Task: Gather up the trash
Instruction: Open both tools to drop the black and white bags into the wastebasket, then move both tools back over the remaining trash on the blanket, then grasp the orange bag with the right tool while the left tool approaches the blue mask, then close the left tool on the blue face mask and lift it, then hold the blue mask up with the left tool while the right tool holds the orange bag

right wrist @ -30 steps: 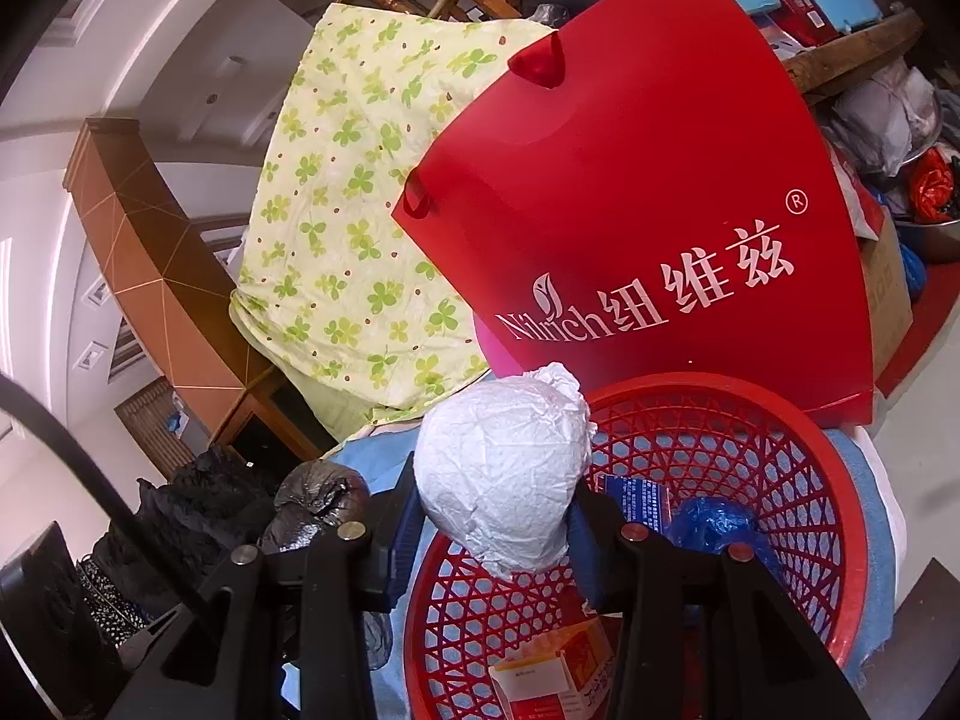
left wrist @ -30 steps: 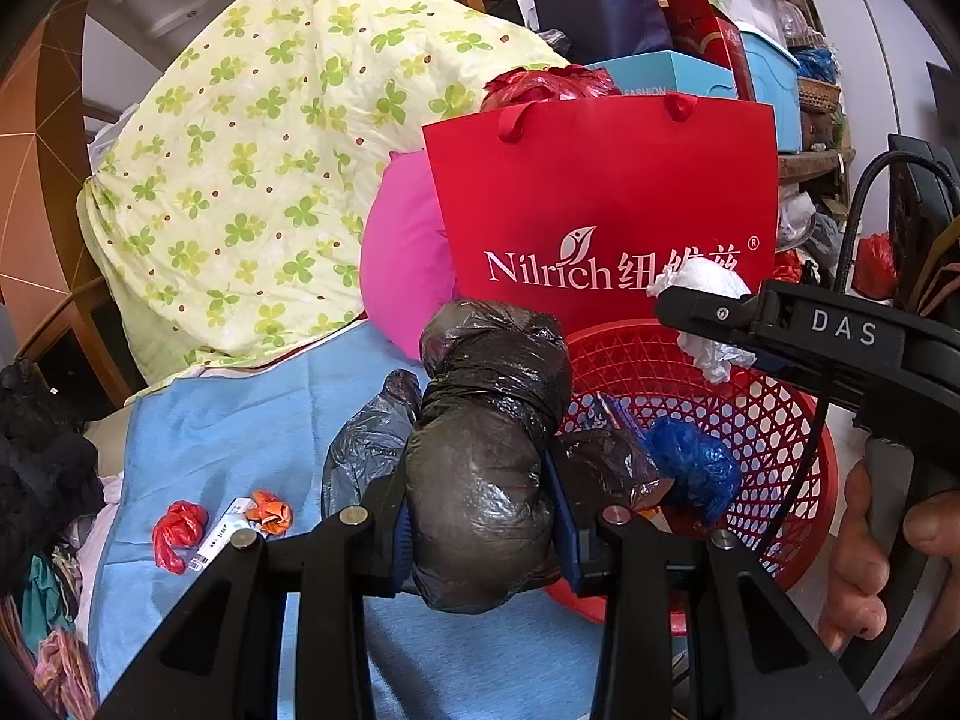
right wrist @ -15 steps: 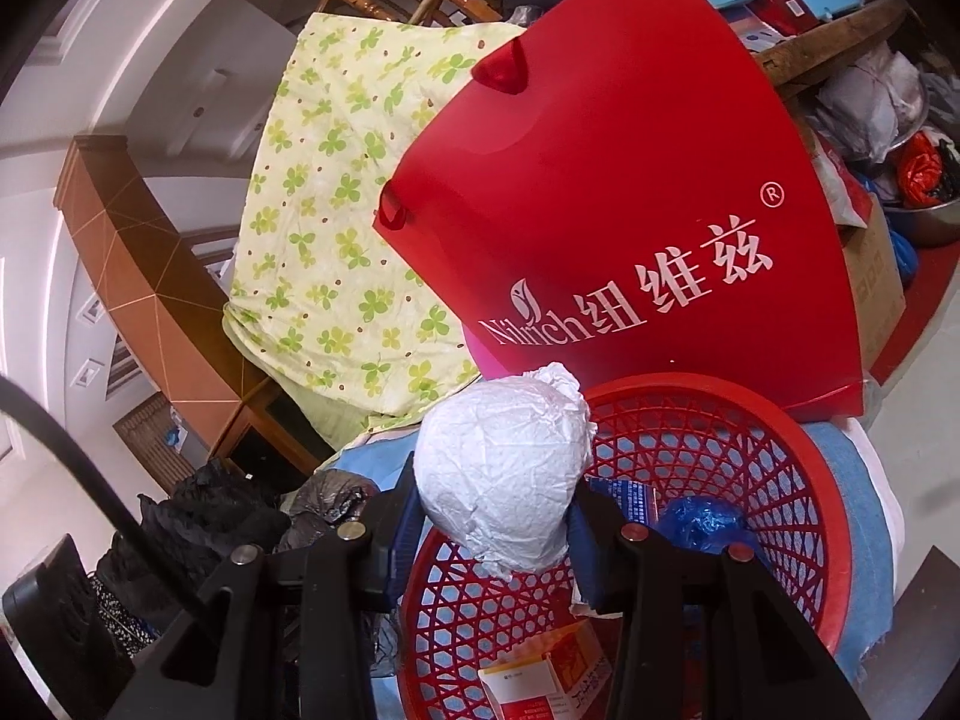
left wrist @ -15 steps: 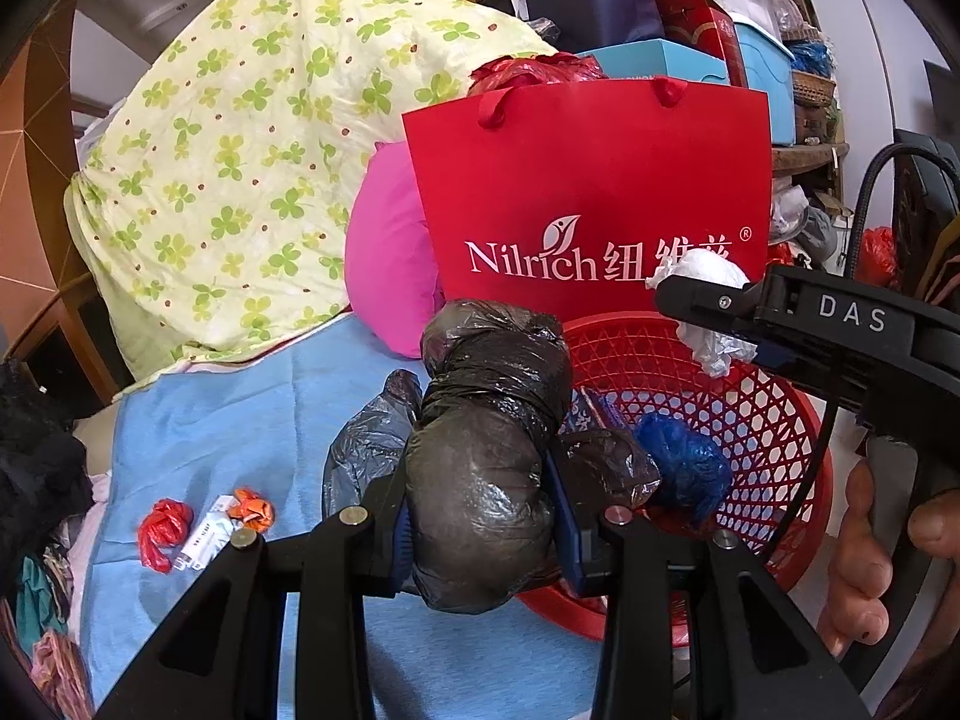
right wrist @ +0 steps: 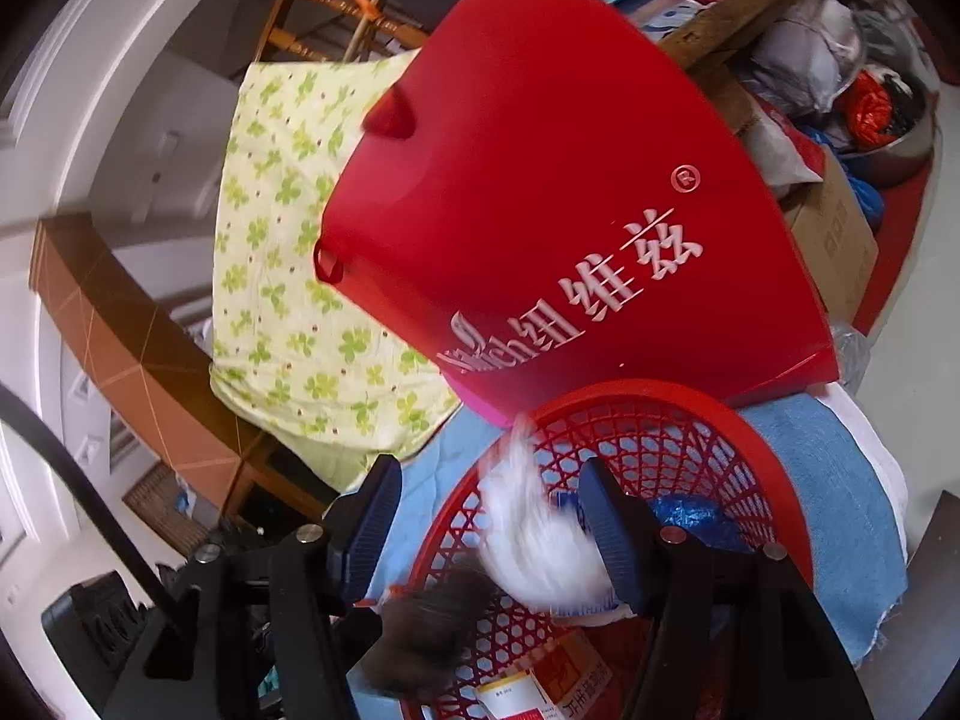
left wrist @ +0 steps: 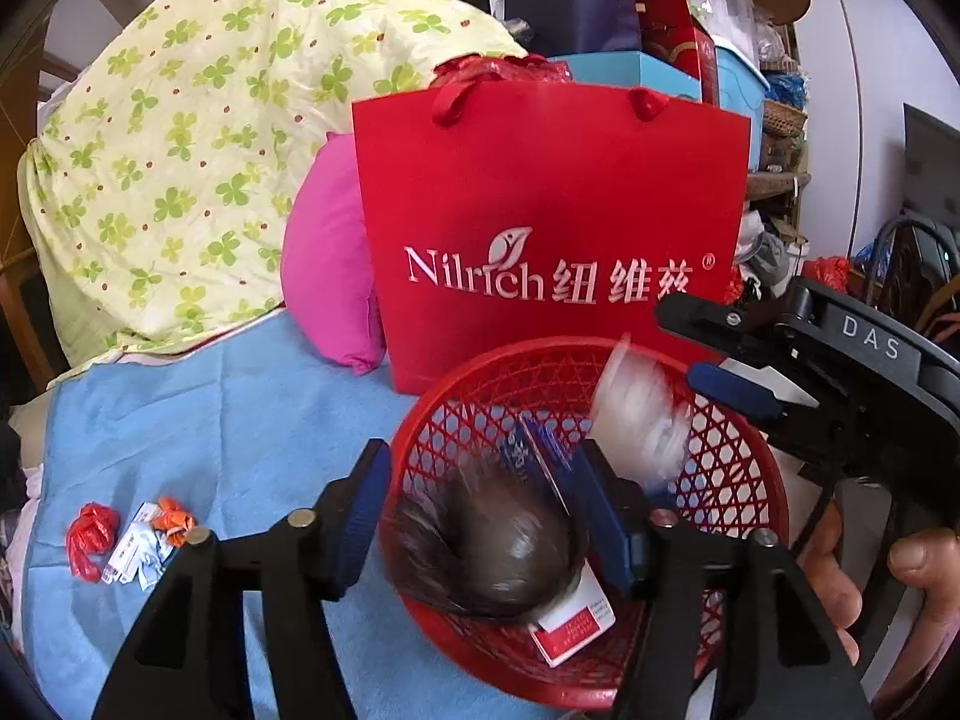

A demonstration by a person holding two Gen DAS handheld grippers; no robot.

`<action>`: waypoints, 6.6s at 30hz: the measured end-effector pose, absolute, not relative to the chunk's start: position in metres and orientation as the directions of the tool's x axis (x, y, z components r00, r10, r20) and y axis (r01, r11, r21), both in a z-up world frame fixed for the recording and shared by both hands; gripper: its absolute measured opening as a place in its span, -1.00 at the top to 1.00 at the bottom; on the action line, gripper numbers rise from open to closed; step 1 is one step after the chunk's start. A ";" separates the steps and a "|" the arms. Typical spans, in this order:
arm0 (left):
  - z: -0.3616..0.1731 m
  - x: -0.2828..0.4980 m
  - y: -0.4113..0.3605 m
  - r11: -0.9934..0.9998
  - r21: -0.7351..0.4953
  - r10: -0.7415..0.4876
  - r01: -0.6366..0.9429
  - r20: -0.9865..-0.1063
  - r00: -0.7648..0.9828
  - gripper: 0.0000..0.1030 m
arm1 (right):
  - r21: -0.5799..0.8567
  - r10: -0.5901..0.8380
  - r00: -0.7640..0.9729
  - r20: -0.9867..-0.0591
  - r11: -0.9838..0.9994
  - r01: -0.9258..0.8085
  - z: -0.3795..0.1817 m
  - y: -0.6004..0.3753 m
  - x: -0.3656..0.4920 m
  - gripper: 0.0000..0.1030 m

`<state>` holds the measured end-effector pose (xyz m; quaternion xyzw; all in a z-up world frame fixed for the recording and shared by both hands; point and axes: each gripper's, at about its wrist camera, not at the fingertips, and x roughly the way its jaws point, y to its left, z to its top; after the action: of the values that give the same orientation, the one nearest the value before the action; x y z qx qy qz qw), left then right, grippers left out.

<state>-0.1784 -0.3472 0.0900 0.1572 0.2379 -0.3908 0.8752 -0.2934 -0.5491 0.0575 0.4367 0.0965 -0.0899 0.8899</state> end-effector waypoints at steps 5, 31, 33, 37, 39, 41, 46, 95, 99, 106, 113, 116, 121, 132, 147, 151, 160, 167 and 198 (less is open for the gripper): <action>0.084 -0.172 -0.336 0.660 0.081 -0.601 0.747 -0.540 0.589 -0.26 | 0.754 -0.089 0.969 -0.231 0.613 0.235 0.062 -0.545 -0.292 -0.27; 0.028 -0.088 -0.076 0.944 0.006 -0.261 0.329 -0.594 0.761 -0.27 | 0.409 0.182 0.971 -0.156 0.907 -0.104 0.101 -0.334 -0.192 -0.27; 0.023 -0.081 -0.061 0.953 0.007 -0.238 0.302 -0.598 0.765 -0.27 | 0.398 0.197 0.957 -0.213 0.912 -0.099 0.092 -0.320 -0.175 -0.27; 0.015 -0.065 -0.042 0.965 0.015 -0.201 0.264 -0.607 0.769 -0.28 | 0.399 0.226 0.922 -0.314 0.913 -0.087 0.071 -0.303 -0.147 -0.27; 0.009 -0.054 -0.035 0.969 0.009 -0.190 0.248 -0.615 0.766 -0.28 | 0.402 0.237 0.906 -0.351 0.912 -0.082 0.063 -0.297 -0.136 -0.27; 0.005 -0.046 -0.031 0.971 0.005 -0.183 0.238 -0.622 0.761 -0.28 | 0.402 0.243 0.888 -0.390 0.913 -0.073 0.053 -0.291 -0.126 -0.27; -0.007 -0.022 -0.023 0.976 -0.017 -0.177 0.218 -0.646 0.742 -0.28 | 0.432 0.281 0.830 -0.481 0.900 -0.055 0.031 -0.282 -0.097 -0.27; -0.028 0.056 -0.088 0.912 -0.201 -0.388 0.358 -0.710 0.588 -0.26 | 0.338 0.175 0.751 -0.636 0.938 0.069 -0.011 -0.299 0.020 0.43; -0.033 0.059 -0.107 0.885 -0.243 -0.439 0.398 -0.721 0.537 0.02 | 0.344 0.160 0.784 -0.600 0.936 0.071 0.004 -0.307 0.004 0.43; -0.043 0.069 -0.130 0.899 -0.230 -0.408 0.372 -0.746 0.526 0.07 | 0.364 0.157 0.809 -0.567 0.929 0.074 0.016 -0.317 -0.020 0.43; -0.051 0.078 -0.140 0.918 -0.215 -0.368 0.333 -0.773 0.517 0.55 | 0.360 0.165 0.816 -0.554 0.931 0.056 0.021 -0.316 -0.030 0.43; -0.051 0.077 -0.143 0.916 -0.208 -0.369 0.342 -0.773 0.517 0.72 | 0.356 0.165 0.817 -0.553 0.933 0.052 0.022 -0.317 -0.034 0.43; -0.041 0.066 -0.150 0.905 -0.183 -0.378 0.383 -0.757 0.533 0.77 | 0.363 0.166 0.826 -0.538 0.930 0.050 0.027 -0.320 -0.040 0.43; -0.010 0.027 -0.149 0.891 -0.082 -0.372 0.446 -0.693 0.617 0.77 | 0.358 0.152 0.850 -0.504 0.933 0.045 0.038 -0.318 -0.068 0.43; 0.010 -0.002 -0.140 0.915 0.074 -0.266 0.397 -0.627 0.732 0.77 | 0.312 0.115 0.857 -0.503 0.948 0.056 0.040 -0.313 -0.105 0.43; 0.014 -0.007 -0.140 0.913 0.092 -0.264 0.398 -0.611 0.747 0.77 | 0.300 0.107 0.858 -0.503 0.952 0.057 0.041 -0.312 -0.111 0.43; 0.024 -0.026 -0.143 0.901 0.116 -0.282 0.418 -0.577 0.767 0.77 | 0.263 0.093 0.849 -0.520 0.963 0.056 0.040 -0.308 -0.109 0.43; 0.030 -0.038 -0.141 0.897 0.121 -0.290 0.425 -0.563 0.774 0.77 | 0.256 0.085 0.848 -0.524 0.965 0.061 0.041 -0.310 -0.109 0.43; 0.045 -0.097 -0.145 0.914 0.167 -0.233 0.369 -0.529 0.816 0.77 | 0.295 0.108 0.884 -0.456 0.955 0.036 0.064 -0.327 -0.139 0.43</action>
<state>-0.0972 -0.1455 0.0454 0.1321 0.2578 -0.1593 0.9438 -0.1391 -0.3269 0.0635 0.1491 0.2405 0.0187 0.9589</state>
